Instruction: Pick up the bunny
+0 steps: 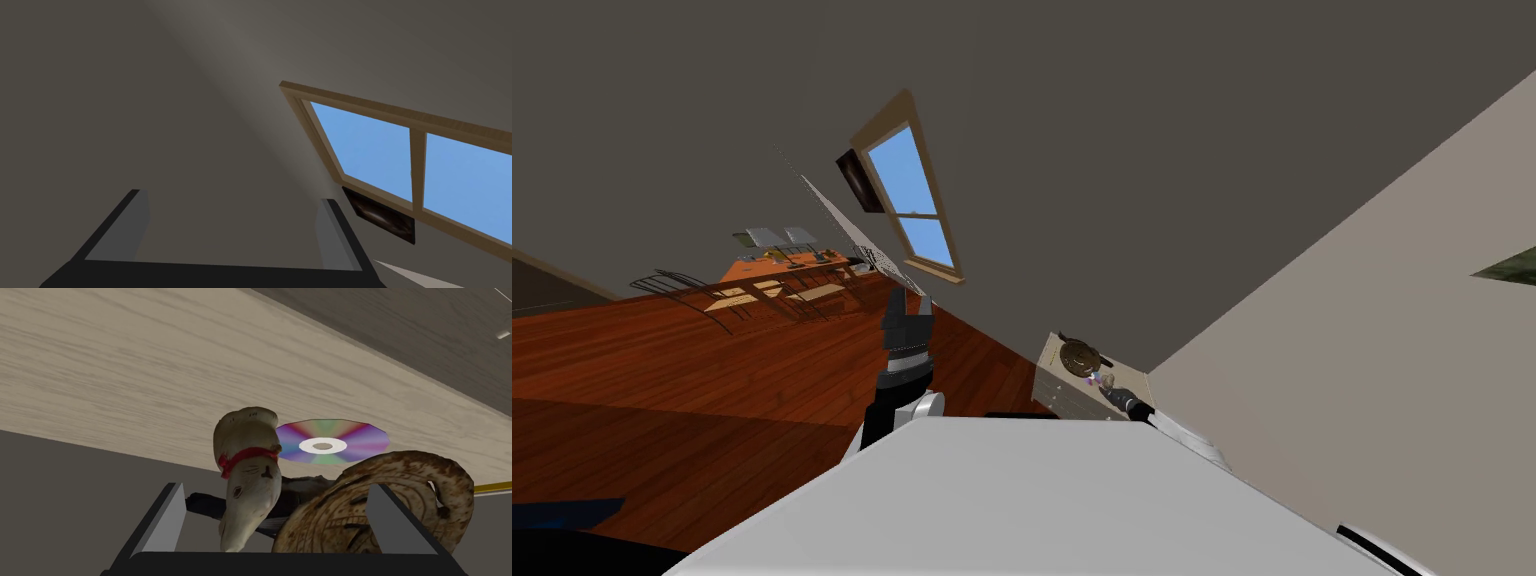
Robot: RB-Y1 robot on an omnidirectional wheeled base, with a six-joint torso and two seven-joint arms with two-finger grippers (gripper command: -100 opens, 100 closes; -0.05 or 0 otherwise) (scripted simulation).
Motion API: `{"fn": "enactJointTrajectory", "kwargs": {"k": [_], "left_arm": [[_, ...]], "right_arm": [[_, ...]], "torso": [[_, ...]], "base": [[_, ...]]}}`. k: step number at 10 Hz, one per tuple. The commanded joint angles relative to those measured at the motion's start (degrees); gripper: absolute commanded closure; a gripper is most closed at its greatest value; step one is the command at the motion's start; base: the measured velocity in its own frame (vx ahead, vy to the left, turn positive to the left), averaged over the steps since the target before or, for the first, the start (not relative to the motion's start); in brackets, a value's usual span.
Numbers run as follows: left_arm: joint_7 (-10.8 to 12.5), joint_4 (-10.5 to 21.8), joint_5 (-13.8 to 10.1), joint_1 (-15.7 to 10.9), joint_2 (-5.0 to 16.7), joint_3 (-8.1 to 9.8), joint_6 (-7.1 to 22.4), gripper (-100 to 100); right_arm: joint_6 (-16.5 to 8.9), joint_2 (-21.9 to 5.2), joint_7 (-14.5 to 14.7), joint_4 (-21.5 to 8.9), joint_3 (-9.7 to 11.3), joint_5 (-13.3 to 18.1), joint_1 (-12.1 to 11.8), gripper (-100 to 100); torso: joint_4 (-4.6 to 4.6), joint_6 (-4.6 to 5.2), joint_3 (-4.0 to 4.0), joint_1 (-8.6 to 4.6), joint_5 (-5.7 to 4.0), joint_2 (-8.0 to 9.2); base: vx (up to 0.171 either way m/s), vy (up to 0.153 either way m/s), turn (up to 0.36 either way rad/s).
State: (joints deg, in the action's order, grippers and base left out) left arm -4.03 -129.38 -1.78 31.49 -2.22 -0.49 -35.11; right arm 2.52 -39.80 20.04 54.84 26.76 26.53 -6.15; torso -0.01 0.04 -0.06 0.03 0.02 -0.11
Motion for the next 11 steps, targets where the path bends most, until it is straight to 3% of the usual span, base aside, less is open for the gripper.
{"fn": "enactJointTrajectory", "kwargs": {"k": [1,2,3,4,8,9,10,11], "left_arm": [[0.0,0.0,0.0,0.0,0.0,0.0,0.0,0],[0.0,0.0,0.0,0.0,0.0,0.0,0.0,0],[0.0,0.0,0.0,0.01,0.0,0.0,0.0,0],[0.0,0.0,0.0,0.0,0.0,0.0,0.0,0],[0.0,0.0,0.0,0.0,0.0,0.0,0.0,0],[0.0,0.0,0.0,0.0,0.0,0.0,0.0,0],[0.0,0.0,0.0,0.0,0.0,0.0,0.0,0],[0.0,0.0,0.0,0.0,0.0,0.01,0.0,0]], "right_arm": [[0.12,-0.98,0.62,-1.82,0.11,0.11,1.38,-100],[0.31,-0.78,0.2,-1.53,0.26,-0.07,1.16,-100],[0.4,-0.87,0.24,-1.72,0.28,-0.08,1.33,0],[-0.05,0.99,1.13,-2.78,-0.4,0.54,2.01,-100],[-0.94,4.67,2.91,-4.97,-1.75,1.77,3.41,-100],[-1.0,3.97,2.45,-4.7,-1.4,1.5,3.37,-100],[-1.02,4.07,2.58,-4.8,-1.47,1.55,3.4,100],[-1.12,3.88,2.57,-4.88,-1.57,1.54,3.4,100]], "torso": [[0.0,0.0,0.0,0.0,0.0,0.0],[-0.01,-0.01,-0.04,-0.03,0.0,-0.07],[-0.01,0.04,-0.01,-0.03,-0.02,0.0],[0.0,0.03,0.03,-0.02,-0.01,0.07],[0.03,0.02,0.09,-0.07,-0.03,0.16],[0.01,-0.04,0.06,-0.06,-0.11,0.13],[0.0,-0.04,0.03,-0.04,-0.11,0.08],[-0.03,-0.11,0.01,0.02,-0.2,0.06]], "base": [[0.045,0.0,0.172],[0.024,-0.005,0.036],[0.0,0.0,0.0],[0.002,-0.032,0.023],[-0.015,-0.017,0.05],[-0.006,-0.006,0.01],[-0.001,-0.006,-0.014],[0.0,0.0,0.0]]}}
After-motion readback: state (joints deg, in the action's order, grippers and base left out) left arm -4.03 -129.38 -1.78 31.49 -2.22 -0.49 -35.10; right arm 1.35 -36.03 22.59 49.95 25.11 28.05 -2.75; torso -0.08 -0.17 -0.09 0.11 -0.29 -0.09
